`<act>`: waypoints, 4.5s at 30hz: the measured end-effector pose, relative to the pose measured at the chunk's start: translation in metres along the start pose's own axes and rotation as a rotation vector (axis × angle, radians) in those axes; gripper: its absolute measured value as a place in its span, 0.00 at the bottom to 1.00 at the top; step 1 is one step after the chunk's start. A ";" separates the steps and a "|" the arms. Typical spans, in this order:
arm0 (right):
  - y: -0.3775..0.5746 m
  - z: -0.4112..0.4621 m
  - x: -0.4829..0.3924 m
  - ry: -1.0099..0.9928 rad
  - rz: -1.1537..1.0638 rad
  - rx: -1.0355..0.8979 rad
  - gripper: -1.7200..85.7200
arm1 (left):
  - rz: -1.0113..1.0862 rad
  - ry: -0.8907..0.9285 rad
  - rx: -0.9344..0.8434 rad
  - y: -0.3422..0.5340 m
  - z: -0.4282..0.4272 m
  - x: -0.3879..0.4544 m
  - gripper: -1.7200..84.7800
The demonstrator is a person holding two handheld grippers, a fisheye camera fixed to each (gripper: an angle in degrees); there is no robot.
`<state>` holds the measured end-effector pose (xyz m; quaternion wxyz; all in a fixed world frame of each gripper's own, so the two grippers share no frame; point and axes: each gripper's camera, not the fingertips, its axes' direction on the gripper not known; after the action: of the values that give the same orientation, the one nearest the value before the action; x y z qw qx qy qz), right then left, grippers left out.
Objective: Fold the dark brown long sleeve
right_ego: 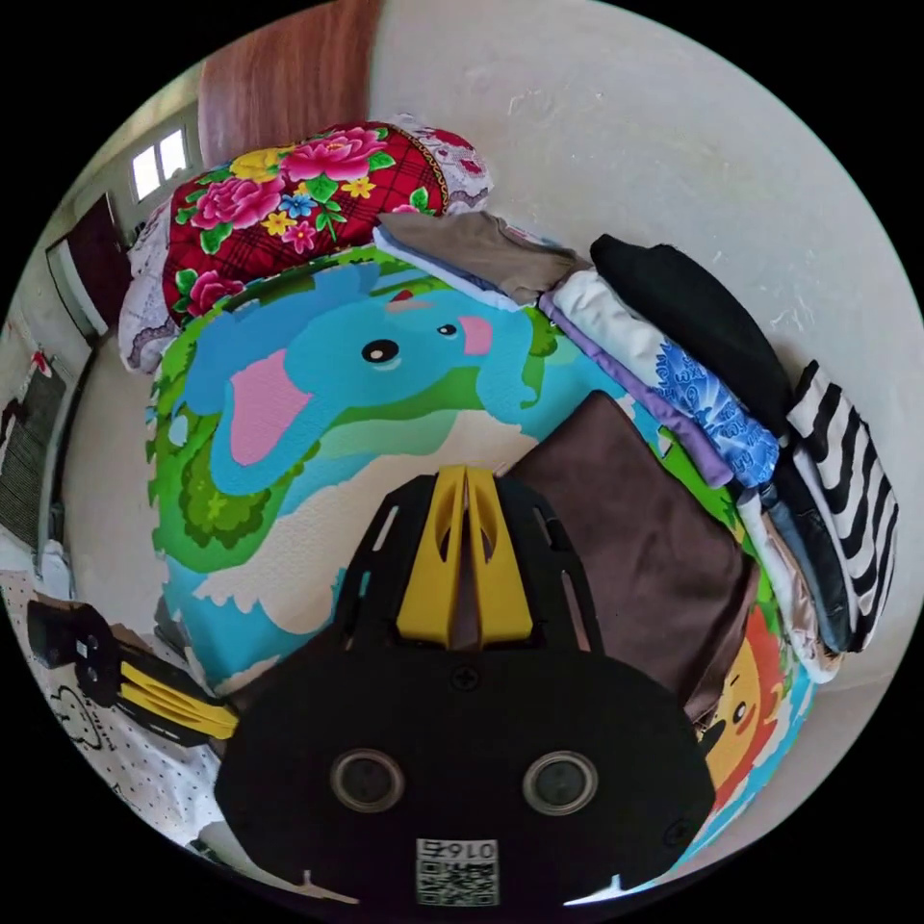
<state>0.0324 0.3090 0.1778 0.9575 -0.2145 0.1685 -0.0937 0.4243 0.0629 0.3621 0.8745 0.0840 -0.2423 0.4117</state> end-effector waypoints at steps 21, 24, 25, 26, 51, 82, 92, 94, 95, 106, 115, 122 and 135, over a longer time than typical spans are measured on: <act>0.187 -0.188 0.056 0.026 0.054 0.134 0.01 | 0.045 0.019 0.007 0.011 0.017 0.035 0.01; 0.275 -0.287 0.049 -0.059 0.054 0.360 0.02 | 0.047 0.036 -0.001 0.023 0.014 0.038 0.01; 0.321 -0.326 0.044 -0.038 0.083 0.458 0.02 | 0.051 0.041 -0.004 0.026 0.013 0.038 0.01; 0.372 -0.362 0.038 -0.001 0.105 0.560 0.02 | 0.079 0.050 -0.022 0.032 0.013 0.041 0.01; 0.843 -0.699 -0.163 0.940 0.426 1.081 0.18 | 0.172 0.019 -0.092 0.093 -0.033 -0.020 0.15; 0.612 -0.709 -0.228 0.846 -0.234 0.609 0.24 | -0.423 1.241 0.139 0.032 -0.014 -0.196 0.01; 0.556 -0.667 -0.161 1.089 -0.096 0.440 0.17 | -0.424 1.253 0.146 0.041 -0.047 -0.179 0.01; 0.551 -0.668 -0.143 0.964 -0.125 0.355 0.10 | -0.395 1.192 0.148 0.051 -0.058 -0.176 0.02; 0.552 -0.672 -0.134 0.878 -0.143 0.339 0.07 | -0.346 1.117 0.157 0.059 -0.069 -0.172 0.02; 0.517 -0.697 -0.009 0.363 0.074 0.192 0.11 | 0.462 -0.168 0.241 0.109 -0.167 0.020 0.20; 0.509 -0.690 0.065 0.285 0.207 0.252 0.14 | 0.726 -0.335 0.246 0.116 -0.164 0.118 0.19; 0.501 -0.675 0.063 0.324 0.170 0.241 0.16 | 0.616 -0.386 0.355 0.098 -0.157 0.134 0.21; 0.511 -0.641 0.012 0.438 0.006 0.207 0.15 | 0.916 -0.324 0.334 0.020 -0.164 0.159 0.07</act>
<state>-0.1346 0.5181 -0.5971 0.9153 -0.0893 0.3622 -0.1521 0.5535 0.2410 0.2973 0.5302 0.1704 -0.3175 0.7675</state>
